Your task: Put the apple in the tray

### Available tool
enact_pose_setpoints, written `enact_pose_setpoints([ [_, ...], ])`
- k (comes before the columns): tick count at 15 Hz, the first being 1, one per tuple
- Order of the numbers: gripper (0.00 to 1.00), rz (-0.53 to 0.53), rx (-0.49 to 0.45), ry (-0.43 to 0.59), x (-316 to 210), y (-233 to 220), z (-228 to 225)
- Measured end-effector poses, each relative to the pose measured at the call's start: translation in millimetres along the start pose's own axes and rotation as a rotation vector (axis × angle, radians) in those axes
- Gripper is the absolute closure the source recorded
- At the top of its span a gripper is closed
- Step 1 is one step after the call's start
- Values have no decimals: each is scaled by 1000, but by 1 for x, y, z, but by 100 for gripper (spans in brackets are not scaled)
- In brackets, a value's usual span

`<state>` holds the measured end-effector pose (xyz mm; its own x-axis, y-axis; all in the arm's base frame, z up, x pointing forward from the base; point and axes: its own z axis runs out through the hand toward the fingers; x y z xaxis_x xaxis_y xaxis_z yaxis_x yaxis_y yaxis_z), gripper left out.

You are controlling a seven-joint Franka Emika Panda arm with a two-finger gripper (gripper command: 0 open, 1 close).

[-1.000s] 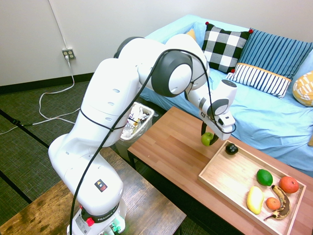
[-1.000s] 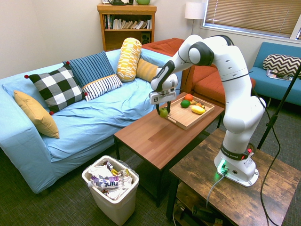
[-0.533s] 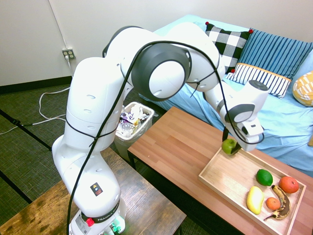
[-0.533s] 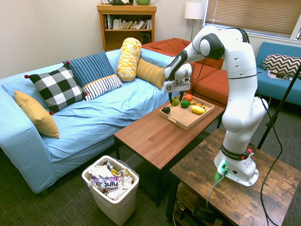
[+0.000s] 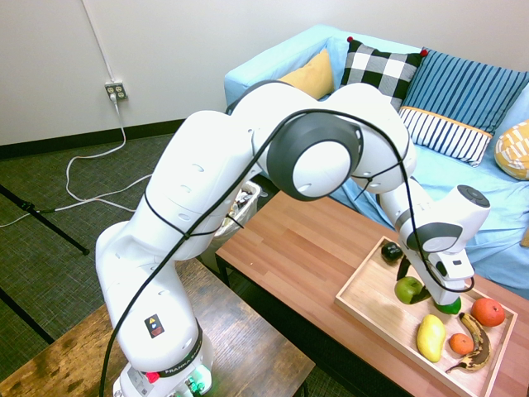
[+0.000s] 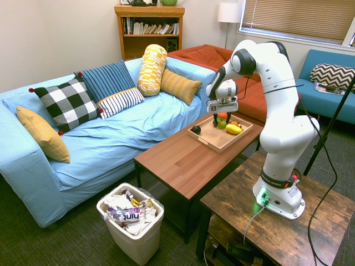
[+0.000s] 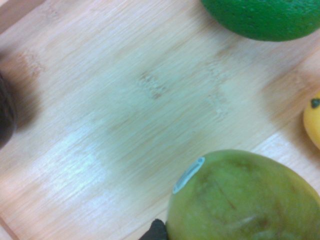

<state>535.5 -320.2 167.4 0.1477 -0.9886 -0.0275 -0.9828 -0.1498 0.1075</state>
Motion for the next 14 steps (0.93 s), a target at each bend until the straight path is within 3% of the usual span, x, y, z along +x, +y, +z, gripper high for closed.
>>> enact_pose_setpoints([
  [13,100,-18,-22,-21,-4,-29,37],
  [14,0,-21,-24,-23,-6,-30,39],
])
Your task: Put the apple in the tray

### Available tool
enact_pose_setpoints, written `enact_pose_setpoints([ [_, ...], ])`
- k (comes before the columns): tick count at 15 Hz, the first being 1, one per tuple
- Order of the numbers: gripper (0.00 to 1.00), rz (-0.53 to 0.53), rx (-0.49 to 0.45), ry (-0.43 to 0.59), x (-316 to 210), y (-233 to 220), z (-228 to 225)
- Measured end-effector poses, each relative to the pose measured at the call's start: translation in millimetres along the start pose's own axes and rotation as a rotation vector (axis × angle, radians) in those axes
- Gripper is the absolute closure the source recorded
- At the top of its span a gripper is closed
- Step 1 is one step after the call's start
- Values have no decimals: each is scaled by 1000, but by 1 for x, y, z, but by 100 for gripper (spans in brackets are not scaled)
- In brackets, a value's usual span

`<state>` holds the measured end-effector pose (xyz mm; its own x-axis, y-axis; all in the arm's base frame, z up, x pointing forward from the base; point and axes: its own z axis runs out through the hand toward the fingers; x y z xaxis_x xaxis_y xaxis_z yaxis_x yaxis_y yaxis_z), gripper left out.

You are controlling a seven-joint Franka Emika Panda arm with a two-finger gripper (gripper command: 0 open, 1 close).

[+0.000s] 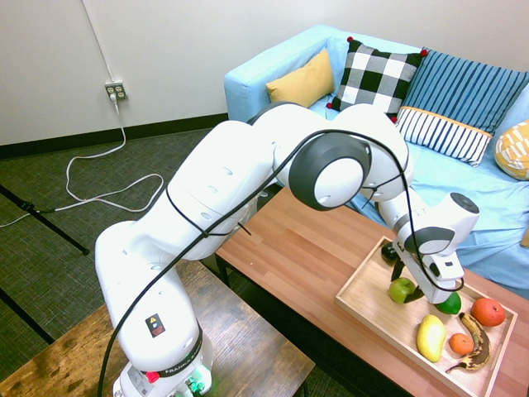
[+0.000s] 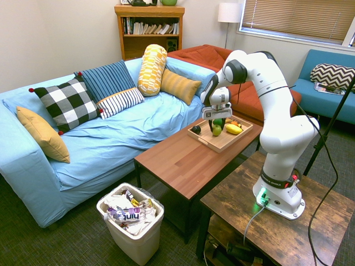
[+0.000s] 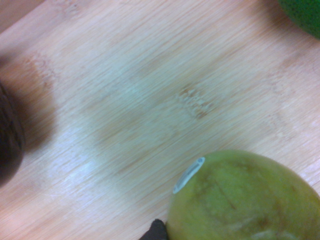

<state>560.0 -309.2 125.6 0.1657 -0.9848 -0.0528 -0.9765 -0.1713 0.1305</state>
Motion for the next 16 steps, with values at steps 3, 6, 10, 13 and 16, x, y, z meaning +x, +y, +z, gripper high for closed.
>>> enact_pose_setpoints([
  [3,0,-13,-7,-4,-7,-5,5],
  [6,0,-13,-6,-4,-7,-5,4],
  [10,0,-37,-3,-10,-10,-7,4],
  [13,0,-59,22,-10,-7,-2,-15],
  [16,0,-60,74,5,-8,14,-64],
])
